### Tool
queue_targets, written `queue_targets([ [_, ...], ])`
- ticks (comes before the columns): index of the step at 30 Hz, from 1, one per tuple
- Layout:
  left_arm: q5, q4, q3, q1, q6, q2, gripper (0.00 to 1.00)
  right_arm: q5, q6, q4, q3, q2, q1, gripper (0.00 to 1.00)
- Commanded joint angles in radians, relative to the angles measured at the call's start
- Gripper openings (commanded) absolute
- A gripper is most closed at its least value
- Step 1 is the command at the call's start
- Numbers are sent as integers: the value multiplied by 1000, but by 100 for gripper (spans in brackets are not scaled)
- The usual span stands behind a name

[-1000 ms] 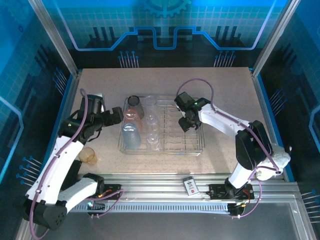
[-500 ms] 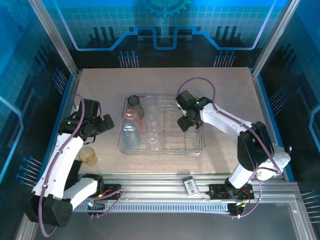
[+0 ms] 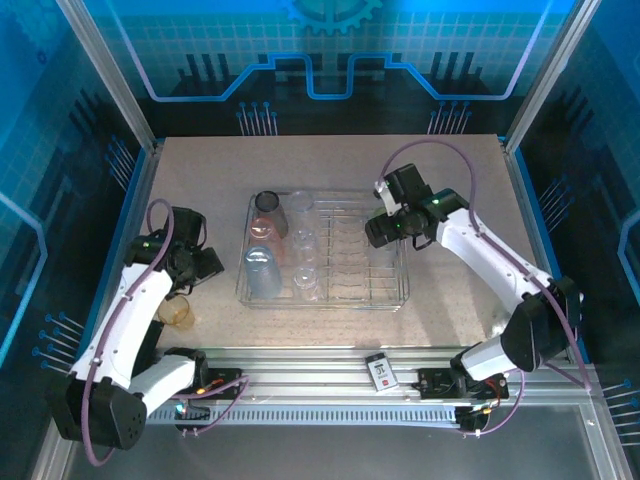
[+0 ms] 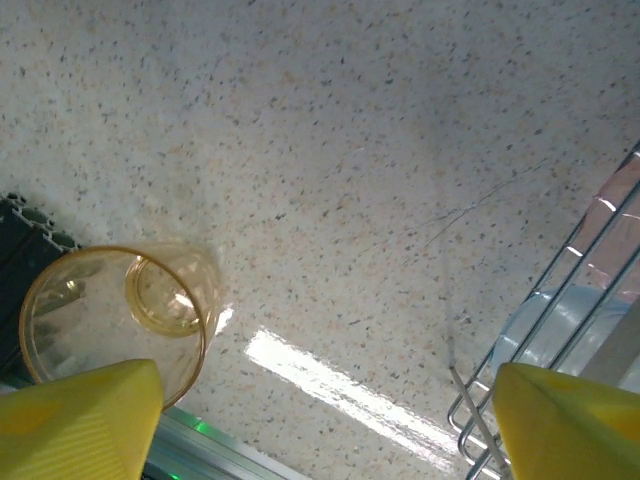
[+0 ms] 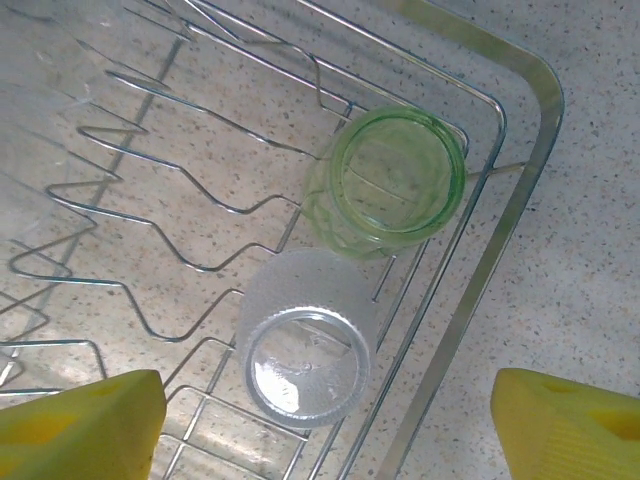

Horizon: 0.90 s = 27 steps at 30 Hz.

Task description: Load the cups into the dish rack

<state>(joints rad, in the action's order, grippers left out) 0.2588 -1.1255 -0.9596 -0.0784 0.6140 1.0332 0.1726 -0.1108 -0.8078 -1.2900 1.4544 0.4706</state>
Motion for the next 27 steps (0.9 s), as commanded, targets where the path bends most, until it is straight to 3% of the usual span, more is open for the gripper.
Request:
queue_targets([
  [1,19,-66,23,11,61,-40,82,-65,8,7,17,-52,-16,84],
  [11,124,-120,62,14,190,-9,75,-133,-6,46,106,-151,-50,83],
  [17,122,-34,148,30,279,-4,69,-161,-7,71,156,-195,-80,83],
  [27,86,108,219,137,251,66,56,-226,30,81,201,-238,-159,83],
])
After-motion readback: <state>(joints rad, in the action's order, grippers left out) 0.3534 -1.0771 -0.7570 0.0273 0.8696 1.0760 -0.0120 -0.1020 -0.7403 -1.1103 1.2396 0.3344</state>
